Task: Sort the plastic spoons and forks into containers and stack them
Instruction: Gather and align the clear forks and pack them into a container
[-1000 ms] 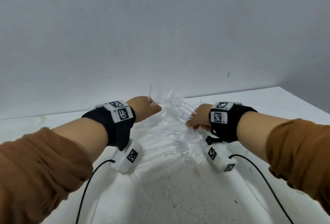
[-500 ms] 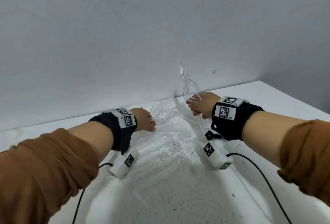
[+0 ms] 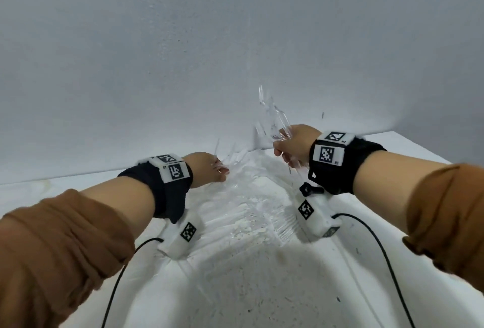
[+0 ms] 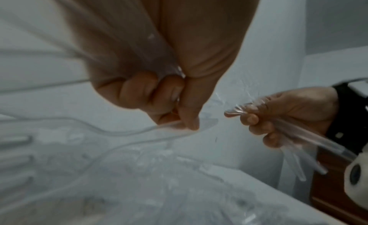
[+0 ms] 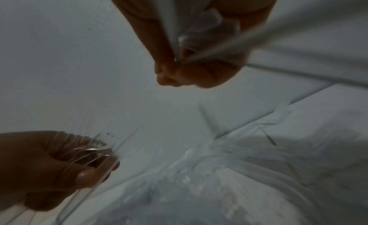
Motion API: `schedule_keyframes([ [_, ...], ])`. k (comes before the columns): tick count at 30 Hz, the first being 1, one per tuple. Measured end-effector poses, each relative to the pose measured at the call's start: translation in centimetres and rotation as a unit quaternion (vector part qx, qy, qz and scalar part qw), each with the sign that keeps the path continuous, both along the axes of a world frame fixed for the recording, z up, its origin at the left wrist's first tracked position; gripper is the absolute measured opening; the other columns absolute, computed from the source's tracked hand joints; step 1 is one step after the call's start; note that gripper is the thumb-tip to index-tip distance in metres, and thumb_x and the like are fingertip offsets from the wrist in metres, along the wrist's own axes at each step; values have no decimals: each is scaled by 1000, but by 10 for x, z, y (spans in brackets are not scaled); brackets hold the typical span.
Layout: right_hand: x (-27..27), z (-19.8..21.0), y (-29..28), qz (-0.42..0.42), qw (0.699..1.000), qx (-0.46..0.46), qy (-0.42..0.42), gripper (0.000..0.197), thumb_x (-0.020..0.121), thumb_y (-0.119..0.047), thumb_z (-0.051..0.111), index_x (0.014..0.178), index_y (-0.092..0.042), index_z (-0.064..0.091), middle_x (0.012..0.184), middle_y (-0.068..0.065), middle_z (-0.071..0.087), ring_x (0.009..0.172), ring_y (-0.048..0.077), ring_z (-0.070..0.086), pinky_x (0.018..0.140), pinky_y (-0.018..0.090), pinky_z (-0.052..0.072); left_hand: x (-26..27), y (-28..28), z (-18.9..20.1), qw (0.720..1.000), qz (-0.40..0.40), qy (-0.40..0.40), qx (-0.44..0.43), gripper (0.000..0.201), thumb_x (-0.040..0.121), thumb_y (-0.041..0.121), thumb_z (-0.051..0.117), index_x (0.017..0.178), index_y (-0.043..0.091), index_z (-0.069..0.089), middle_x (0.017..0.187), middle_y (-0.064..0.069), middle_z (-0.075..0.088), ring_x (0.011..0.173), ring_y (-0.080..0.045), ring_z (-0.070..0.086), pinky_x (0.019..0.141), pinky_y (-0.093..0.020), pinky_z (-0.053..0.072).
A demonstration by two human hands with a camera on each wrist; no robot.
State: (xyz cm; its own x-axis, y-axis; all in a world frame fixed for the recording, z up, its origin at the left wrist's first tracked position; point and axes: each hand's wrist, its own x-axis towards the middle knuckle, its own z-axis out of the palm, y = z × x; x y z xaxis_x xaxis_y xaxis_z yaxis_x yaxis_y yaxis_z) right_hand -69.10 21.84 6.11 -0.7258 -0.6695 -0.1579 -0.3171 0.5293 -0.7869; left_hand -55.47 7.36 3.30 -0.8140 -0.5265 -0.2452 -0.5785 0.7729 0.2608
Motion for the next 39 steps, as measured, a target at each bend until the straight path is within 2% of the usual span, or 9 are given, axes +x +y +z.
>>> schedule_keyframes([
  [4, 4, 5, -17, 23, 997, -65, -37, 22, 92, -8, 52, 70, -10, 54, 63, 7, 56, 47, 14, 41, 44, 22, 30, 19, -7, 20, 985, 94, 111, 92, 28, 93, 37, 53, 104, 12, 58, 68, 2, 50, 55, -12, 44, 53, -20, 35],
  [9, 18, 2, -42, 98, 992, -67, -50, 19, 94, -13, 52, 75, -12, 51, 60, 3, 54, 46, 12, 43, 42, 20, 30, 49, -11, 29, 902, 159, 289, 280, 14, 97, 17, 48, 84, 18, 54, 84, 4, 64, 55, 2, 61, 52, -17, 31],
  [15, 41, 1, -61, 177, 982, -45, -45, 18, 96, -16, 49, 78, -14, 47, 62, 3, 50, 49, 13, 47, 39, 18, 33, 86, -1, 25, 825, 205, 363, 382, 23, 100, 20, 40, 84, 16, 55, 87, 7, 66, 72, 1, 68, 47, -13, 29],
  [18, 48, 0, -67, 217, 976, -20, -8, 19, 95, -18, 50, 76, -13, 50, 63, 4, 54, 50, 16, 47, 43, 22, 34, 98, 5, 21, 807, 236, 384, 383, 24, 101, 22, 38, 82, 17, 52, 71, 9, 66, 68, -1, 69, 47, -15, 28],
  [20, 52, -2, -70, 243, 969, 15, 31, 25, 92, -21, 52, 69, -11, 52, 65, 9, 56, 55, 23, 48, 52, 27, 37, 104, 7, 17, 805, 266, 392, 357, 19, 99, 22, 43, 84, 14, 52, 59, 9, 63, 66, -2, 69, 51, -13, 38],
  [23, 55, -5, -73, 263, 963, 31, 42, 31, 88, -20, 58, 61, -10, 50, 71, 16, 54, 63, 26, 46, 59, 31, 36, 112, 9, 12, 865, 267, 338, 259, 19, 95, 31, 50, 86, 15, 52, 66, 10, 63, 73, 3, 68, 64, -20, 40],
  [28, 58, -3, -80, 272, 955, 48, 109, 20, 87, -19, 58, 69, -10, 54, 67, 10, 55, 51, 19, 43, 48, 24, 36, 123, 7, 7, 861, 297, 347, 224, 6, 92, 19, 56, 87, 20, 56, 73, 6, 61, 60, 3, 58, 57, -13, 39],
  [34, 72, 4, -99, 328, 901, 148, 243, 38, 83, -41, 64, 63, -20, 40, 59, -1, 43, 49, 13, 41, 52, 24, 33, 139, -2, 4, 784, 359, 441, 250, 8, 92, 11, 56, 91, 18, 53, 86, 0, 63, 64, -3, 56, 56, -17, 36],
  [39, 90, -12, -119, 368, 864, 216, 267, 34, 82, -35, 66, 62, -16, 47, 54, -3, 48, 48, 15, 44, 52, 24, 34, 157, -15, -2, 736, 399, 498, 227, 23, 91, 8, 54, 112, 14, 47, 92, -3, 68, 52, -7, 50, 51, -20, 35],
])
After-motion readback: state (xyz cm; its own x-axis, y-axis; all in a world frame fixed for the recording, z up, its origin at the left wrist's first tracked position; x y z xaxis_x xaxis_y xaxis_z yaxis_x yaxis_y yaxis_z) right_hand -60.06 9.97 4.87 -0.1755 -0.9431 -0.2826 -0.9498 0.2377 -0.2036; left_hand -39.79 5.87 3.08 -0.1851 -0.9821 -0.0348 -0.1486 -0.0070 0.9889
